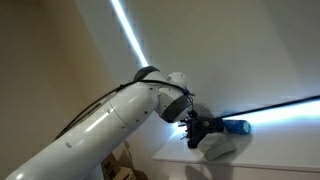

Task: Move the white hat to the left, put the black hat on top of it, and move the shirt to the right

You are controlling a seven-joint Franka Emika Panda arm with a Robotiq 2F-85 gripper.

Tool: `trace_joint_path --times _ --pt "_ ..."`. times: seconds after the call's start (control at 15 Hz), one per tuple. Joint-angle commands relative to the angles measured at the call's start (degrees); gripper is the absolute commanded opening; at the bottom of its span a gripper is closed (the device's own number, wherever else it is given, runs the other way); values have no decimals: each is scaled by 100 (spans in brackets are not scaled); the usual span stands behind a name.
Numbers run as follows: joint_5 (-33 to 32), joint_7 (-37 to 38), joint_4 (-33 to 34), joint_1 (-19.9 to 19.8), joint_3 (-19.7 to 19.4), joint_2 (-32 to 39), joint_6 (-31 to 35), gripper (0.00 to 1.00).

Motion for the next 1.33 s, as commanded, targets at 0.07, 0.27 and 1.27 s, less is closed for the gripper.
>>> trace_joint_path --times 0.07,0.27,1.27 --pt "-157 -40 1 -12 43 -169 -38 100" --pt "-11 -64 104 1 -136 -441 -255 100" --pt "-880 431 123 -37 -15 -633 -266 17"
